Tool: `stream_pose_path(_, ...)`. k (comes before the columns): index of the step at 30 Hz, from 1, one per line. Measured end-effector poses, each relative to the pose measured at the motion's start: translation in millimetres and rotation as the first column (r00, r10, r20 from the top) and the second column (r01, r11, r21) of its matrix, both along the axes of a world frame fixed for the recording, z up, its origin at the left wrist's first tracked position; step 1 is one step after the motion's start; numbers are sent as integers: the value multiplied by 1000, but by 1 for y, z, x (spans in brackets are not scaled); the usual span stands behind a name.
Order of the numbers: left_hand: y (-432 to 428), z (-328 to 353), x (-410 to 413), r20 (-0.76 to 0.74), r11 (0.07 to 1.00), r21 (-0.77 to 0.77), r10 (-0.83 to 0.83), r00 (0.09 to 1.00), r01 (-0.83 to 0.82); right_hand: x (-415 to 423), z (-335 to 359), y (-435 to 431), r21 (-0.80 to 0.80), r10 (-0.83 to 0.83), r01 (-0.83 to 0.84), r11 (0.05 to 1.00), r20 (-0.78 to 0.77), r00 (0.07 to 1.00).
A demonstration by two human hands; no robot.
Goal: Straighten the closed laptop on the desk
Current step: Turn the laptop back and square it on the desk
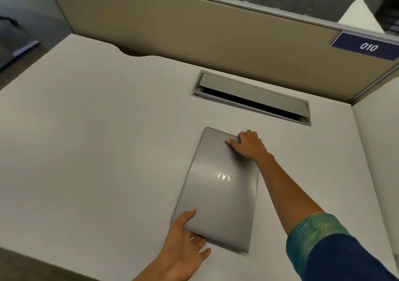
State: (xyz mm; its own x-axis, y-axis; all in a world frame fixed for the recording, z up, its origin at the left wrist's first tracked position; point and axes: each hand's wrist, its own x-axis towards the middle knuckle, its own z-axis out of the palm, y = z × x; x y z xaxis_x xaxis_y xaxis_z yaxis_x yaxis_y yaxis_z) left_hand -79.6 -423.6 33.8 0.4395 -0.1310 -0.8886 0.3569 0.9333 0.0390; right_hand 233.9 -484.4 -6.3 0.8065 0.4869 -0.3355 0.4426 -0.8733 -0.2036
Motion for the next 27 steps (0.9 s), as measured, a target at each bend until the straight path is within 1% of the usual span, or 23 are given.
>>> stream_pose_path(3,7,-4,-2,-1,997,69,-42,999,42,2,3,-17,10,-87,88,996,-47,995)
stream_pose_path(8,33,-12,-3,-23,952,291,-95,995,97,-11,6,-68,78,-254,271,959,-177,951)
stream_pose_path(12,63,-18,15,-22,867,465,-194,981,181,-36,6,-107,79,-387,413,907,-228,893)
stream_pose_path(17,104,-20,57,-13,724,651,-292,956,230,-75,1,-132,135,-547,609,782,-319,774)
stream_pose_path(20,127,-22,80,-33,646,712,-364,931,277,-96,-2,-132,174,-598,686,707,-373,710)
stream_pose_path(22,139,-25,92,-51,608,734,-393,918,301,-105,-3,-128,210,-610,715,667,-399,685)
stream_pose_path(24,149,-27,99,-66,592,738,-414,908,324,-111,-2,-124,237,-615,732,639,-414,671)
stream_pose_path(27,158,-27,102,-77,591,727,-434,898,348,-118,-1,-120,238,-620,742,626,-425,659)
